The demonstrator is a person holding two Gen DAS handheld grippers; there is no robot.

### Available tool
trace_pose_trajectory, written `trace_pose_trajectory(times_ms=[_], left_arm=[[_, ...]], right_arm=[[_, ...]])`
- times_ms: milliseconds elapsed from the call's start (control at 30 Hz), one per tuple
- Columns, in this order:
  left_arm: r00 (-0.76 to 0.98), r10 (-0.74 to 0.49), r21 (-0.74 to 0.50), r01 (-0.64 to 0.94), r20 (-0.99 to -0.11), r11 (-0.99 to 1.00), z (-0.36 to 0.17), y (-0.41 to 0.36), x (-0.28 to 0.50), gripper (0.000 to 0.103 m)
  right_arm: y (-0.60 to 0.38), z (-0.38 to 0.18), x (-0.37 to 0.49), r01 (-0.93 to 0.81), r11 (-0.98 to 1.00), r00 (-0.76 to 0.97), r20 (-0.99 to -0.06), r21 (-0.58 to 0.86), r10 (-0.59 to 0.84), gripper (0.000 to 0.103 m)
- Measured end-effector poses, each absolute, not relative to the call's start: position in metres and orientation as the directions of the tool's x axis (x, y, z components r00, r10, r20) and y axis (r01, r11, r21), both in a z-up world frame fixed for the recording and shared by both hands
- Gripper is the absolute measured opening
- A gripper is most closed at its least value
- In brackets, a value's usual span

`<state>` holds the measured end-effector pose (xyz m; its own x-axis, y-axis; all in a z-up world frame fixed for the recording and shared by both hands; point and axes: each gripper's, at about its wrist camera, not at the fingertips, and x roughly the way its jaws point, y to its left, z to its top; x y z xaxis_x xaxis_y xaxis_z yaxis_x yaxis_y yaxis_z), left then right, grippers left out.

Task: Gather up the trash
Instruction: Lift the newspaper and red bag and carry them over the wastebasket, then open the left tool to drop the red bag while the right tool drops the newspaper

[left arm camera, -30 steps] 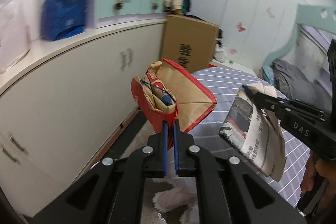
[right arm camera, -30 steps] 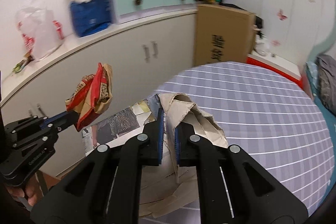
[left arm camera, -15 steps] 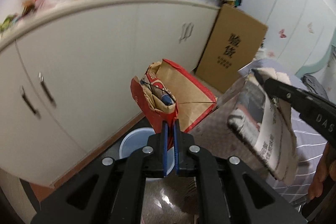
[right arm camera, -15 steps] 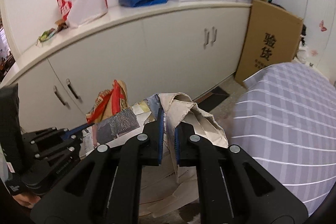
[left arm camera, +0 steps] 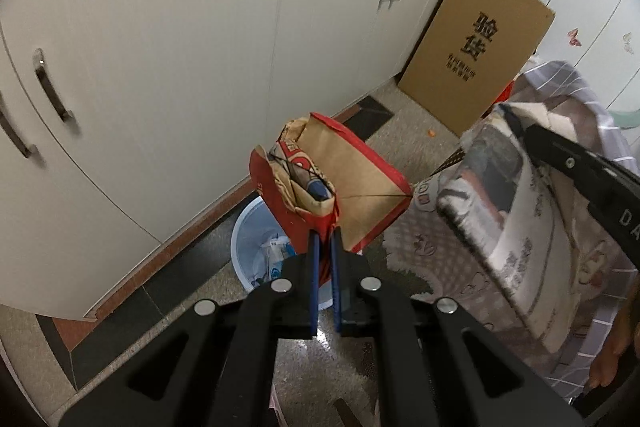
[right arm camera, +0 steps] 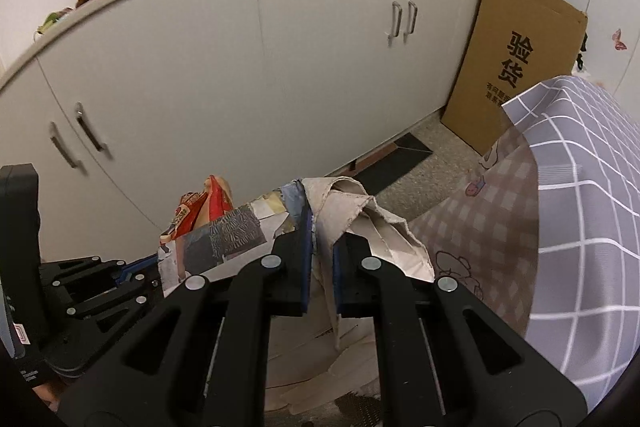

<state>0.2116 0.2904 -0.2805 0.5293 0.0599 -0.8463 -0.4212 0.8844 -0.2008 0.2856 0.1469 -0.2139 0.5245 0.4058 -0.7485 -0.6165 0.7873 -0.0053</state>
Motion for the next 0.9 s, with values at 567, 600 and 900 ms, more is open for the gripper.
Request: trace_pose_trajectory(times_ms=[567, 600, 900], left_arm=[[0.509, 0.056, -0.213, -0.455, -0.859, 0.864, -0.292, 0.296, 0.240, 0.046], [0.510, 0.062, -0.211, -0.458, -0.858, 0.864, -0.290, 0.295, 0.239, 0.047], [0.516, 0.077, -0.216, -0.483, -0.853, 0.849, -0.280, 0.299, 0.224, 0.055]], right_arm=[[0.147, -0.233, 0.306, -0.576, 0.817, 0.549, -0.749, -0.016, 0.372, 0.009], [0.148, -0.233, 0.306, -0.577, 0.816, 0.547, -0.749, -0.015, 0.373, 0.009], [0.153, -0.226, 0.302, -0.596, 0.803, 0.543, -0.746, -0.018, 0.386, 0.009]])
